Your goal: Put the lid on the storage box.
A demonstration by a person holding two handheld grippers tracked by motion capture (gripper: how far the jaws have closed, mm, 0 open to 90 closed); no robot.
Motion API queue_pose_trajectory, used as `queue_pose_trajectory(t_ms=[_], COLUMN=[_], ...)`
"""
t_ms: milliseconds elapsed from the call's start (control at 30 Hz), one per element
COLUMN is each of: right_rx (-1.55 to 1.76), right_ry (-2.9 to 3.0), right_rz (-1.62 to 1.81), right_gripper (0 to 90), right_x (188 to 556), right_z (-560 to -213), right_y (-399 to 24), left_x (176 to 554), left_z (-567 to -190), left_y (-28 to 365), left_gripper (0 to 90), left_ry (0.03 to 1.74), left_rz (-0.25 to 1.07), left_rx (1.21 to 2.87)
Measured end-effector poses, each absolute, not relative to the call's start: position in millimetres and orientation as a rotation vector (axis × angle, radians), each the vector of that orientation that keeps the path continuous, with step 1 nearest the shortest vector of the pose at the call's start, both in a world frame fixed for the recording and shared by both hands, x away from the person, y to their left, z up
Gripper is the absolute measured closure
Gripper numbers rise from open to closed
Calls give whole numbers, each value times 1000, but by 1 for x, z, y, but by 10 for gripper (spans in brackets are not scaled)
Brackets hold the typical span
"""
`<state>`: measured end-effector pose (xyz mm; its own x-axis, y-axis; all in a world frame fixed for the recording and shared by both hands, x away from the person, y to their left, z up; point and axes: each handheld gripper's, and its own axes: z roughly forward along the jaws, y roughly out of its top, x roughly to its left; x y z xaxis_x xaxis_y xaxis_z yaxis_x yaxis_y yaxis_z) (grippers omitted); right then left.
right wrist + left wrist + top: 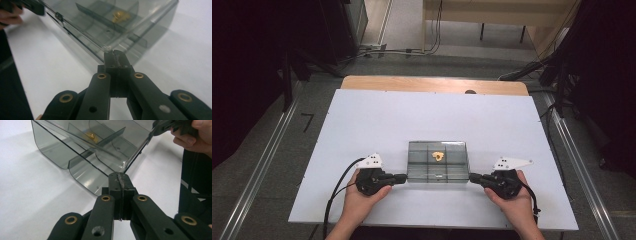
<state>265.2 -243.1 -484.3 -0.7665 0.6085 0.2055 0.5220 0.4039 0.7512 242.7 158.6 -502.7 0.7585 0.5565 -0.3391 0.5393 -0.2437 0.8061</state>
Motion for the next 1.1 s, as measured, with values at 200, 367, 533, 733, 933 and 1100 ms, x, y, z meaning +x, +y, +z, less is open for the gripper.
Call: queue_pose_trajectory(t_ms=[200,367,533,733,933,1100], right_rx=[1073,1030,997,1008,1044,1061], right_ry=[2519,2477,2391,2302,2250,2218], right_rz=[1334,1400,1461,1481,1492,1519], right_gripper=[868,707,478,259,79,7], right_x=[265,266,264,266,270,274], right_z=[-485,-482,-477,-473,-473,-475], right_y=[-254,-262,-271,-287,-304,-320], left_x=[234,230,228,223,222,221], left_z=[-499,-492,-485,-484,-485,-487], left_y=[169,181,193,210,230,240], left_gripper=[772,536,293,55,0,0], left_ry=[841,859,883,893,877,895], left_rz=[94,182,231,295,332,398], left_rx=[1866,1784,1691,1668,1635,1647])
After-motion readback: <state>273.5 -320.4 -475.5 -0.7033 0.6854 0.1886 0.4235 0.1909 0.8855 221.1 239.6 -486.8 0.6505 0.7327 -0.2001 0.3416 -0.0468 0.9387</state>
